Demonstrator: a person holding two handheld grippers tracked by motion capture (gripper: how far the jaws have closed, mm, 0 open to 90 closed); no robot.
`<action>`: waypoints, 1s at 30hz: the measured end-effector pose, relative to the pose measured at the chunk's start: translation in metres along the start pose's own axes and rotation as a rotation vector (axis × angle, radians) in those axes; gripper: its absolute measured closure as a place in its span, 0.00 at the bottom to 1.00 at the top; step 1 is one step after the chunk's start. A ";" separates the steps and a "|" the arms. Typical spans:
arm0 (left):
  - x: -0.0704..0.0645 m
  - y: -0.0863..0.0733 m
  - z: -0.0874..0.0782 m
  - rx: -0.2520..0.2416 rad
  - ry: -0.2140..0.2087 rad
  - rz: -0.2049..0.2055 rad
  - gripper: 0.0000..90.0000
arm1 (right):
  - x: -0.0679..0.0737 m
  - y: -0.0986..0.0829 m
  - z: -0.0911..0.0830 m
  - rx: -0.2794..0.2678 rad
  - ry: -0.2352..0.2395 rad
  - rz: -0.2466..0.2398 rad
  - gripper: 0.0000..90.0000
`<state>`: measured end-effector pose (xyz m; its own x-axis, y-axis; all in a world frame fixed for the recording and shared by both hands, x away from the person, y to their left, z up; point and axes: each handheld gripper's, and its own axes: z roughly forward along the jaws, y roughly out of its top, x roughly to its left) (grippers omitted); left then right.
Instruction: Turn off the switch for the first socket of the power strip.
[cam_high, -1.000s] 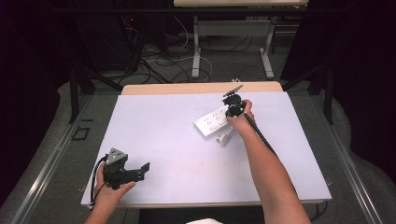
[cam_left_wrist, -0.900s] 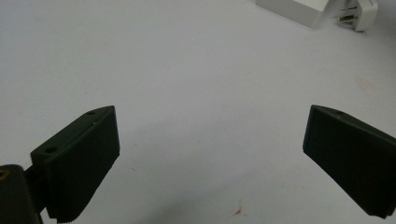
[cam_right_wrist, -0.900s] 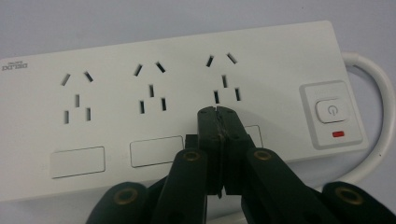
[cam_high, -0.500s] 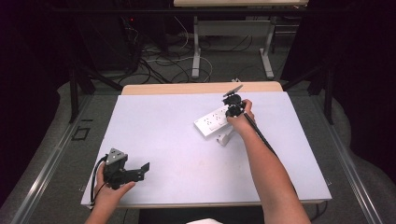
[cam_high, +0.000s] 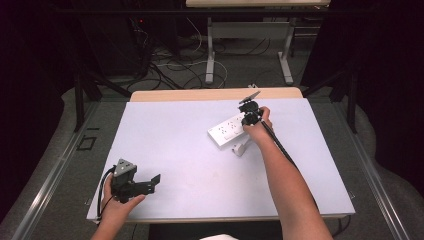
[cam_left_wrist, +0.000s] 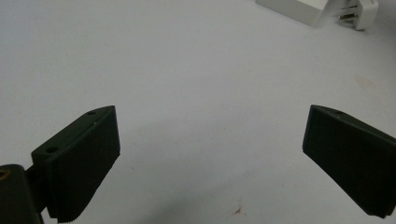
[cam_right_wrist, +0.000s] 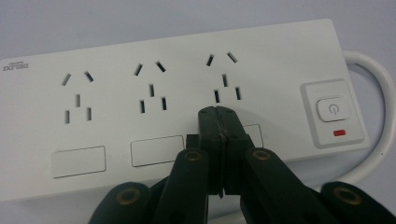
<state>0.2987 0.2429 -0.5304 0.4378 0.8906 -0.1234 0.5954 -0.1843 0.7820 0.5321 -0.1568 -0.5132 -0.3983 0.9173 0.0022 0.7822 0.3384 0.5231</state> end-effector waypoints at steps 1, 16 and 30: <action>0.000 0.000 0.000 0.000 0.000 -0.001 0.04 | 0.000 0.000 0.000 0.002 -0.003 0.001 1.00; 0.000 0.000 0.000 -0.003 0.002 0.003 0.04 | -0.001 -0.003 0.002 -0.009 0.013 0.043 1.00; 0.001 -0.001 0.002 -0.006 0.004 -0.006 0.04 | -0.003 -0.004 0.004 -0.051 0.040 0.039 1.00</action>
<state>0.2998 0.2429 -0.5321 0.4315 0.8933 -0.1260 0.5938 -0.1761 0.7851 0.5319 -0.1599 -0.5187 -0.3878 0.9200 0.0569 0.7723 0.2906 0.5648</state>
